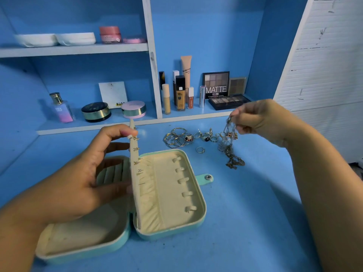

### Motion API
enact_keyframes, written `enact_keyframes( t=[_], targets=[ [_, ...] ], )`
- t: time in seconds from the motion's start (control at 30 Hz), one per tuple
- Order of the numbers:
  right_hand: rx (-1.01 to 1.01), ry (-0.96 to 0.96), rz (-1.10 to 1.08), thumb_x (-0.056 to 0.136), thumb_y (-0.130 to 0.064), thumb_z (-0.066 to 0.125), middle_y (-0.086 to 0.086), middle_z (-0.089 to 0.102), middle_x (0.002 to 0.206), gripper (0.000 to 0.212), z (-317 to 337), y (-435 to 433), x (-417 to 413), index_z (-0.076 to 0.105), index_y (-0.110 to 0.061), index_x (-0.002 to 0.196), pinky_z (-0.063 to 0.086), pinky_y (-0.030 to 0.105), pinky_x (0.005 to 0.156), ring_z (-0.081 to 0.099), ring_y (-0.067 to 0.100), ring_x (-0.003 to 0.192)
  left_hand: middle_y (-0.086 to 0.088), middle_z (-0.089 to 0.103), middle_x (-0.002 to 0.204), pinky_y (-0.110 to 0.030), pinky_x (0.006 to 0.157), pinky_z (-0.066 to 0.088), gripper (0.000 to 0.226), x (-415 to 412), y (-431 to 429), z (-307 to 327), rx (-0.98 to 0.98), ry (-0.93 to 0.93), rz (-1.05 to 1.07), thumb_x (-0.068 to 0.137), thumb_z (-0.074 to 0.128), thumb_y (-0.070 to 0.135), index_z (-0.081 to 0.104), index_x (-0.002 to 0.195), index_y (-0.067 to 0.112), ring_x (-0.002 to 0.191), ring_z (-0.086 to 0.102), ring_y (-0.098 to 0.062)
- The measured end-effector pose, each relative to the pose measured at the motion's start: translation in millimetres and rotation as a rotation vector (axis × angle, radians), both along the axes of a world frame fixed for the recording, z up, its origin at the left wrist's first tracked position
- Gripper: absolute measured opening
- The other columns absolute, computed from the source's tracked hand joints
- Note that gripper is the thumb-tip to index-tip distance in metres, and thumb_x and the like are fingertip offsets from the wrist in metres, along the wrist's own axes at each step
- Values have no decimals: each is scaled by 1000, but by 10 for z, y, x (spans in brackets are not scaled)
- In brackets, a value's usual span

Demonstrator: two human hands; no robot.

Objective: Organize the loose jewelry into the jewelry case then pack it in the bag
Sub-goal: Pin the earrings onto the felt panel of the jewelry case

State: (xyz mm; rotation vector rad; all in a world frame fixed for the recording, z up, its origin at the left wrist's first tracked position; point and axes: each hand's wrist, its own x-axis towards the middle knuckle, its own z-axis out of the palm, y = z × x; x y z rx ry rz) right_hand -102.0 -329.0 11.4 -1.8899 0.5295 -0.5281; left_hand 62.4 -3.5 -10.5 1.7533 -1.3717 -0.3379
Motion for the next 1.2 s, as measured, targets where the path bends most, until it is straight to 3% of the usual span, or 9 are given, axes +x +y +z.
enact_keyframes(
  t=[0.13,0.3,0.4,0.5,0.6,0.77,0.93,1.03,1.2],
  targets=[
    [217,-279,30,89,-6,59,-2,59,60,11,71,-24,-1,63,-9,79,51,18,61,56,8,55,17,48,135,-34,102,45,81,-44,30,18,-34,7,-46,61,80,62,39,130,49,131,47,-12],
    [344,-442,56,89,-5,58,-4,58,62,12,112,1,15,62,-11,80,52,18,62,55,8,56,17,49,134,-35,99,48,83,-26,21,-2,-35,36,-34,58,81,65,39,129,50,126,52,-10],
    [319,-342,90,82,-10,63,-2,61,62,1,101,23,8,64,-10,81,53,18,62,57,8,55,17,50,132,-31,97,50,84,-21,25,-13,-33,51,-28,59,81,63,39,129,48,122,55,-10],
    [262,-129,144,73,-14,68,5,63,68,10,38,63,28,67,-7,81,55,18,62,59,9,55,15,50,132,-30,94,51,82,-24,24,-11,-43,51,-29,59,81,63,40,129,49,120,57,-11],
    [52,170,136,80,-9,72,9,67,69,6,-49,77,57,70,-6,85,57,20,65,61,13,59,14,50,132,-31,95,51,82,-19,20,-13,-46,56,-23,58,82,63,40,128,50,120,57,-12],
    [-323,573,142,76,-25,79,-1,66,61,7,-147,32,81,75,-19,77,47,20,59,53,7,50,19,49,133,-30,98,49,83,-21,26,-16,-30,48,-16,58,80,65,40,128,50,123,55,-9],
    [-415,472,61,73,-42,78,-13,62,65,17,-184,12,118,72,-28,79,39,21,58,51,6,60,15,47,136,-45,104,45,81,-22,26,-27,-27,40,-6,61,79,66,39,129,48,128,49,-13],
    [-565,373,-8,77,-41,75,-5,59,79,19,-284,20,229,66,-30,90,39,23,57,51,10,68,12,47,136,-54,106,40,81,-15,26,-28,-26,38,-6,62,78,66,39,131,48,131,47,-18],
    [-693,383,33,84,-31,70,-8,54,76,10,-377,73,360,68,-23,89,36,18,55,49,8,68,16,48,134,-55,105,40,81,-26,28,-16,-22,61,-2,61,78,67,39,130,50,129,48,-18]
  ],
)
